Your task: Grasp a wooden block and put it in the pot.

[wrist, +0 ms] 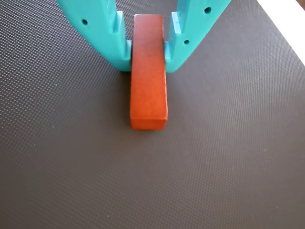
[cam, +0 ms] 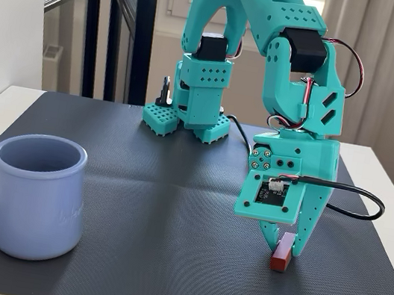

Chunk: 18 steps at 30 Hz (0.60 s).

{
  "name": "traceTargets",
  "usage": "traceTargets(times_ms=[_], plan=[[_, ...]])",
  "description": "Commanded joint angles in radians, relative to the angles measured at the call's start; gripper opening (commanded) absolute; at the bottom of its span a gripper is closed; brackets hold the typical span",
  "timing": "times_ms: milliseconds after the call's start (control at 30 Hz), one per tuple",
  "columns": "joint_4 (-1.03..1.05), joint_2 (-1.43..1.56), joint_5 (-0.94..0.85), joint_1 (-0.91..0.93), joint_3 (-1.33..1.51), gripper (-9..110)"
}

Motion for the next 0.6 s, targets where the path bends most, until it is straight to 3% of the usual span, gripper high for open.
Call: traceTargets(times_ms=[0, 233, 567], plan=[[-0.008, -0.008, -0.032, -0.003, 0.000, 6], [-0.008, 0.005, -0.063, 0.002, -0.005, 6], [-0.008, 0.206, -0.285, 0.104, -0.017, 6]])
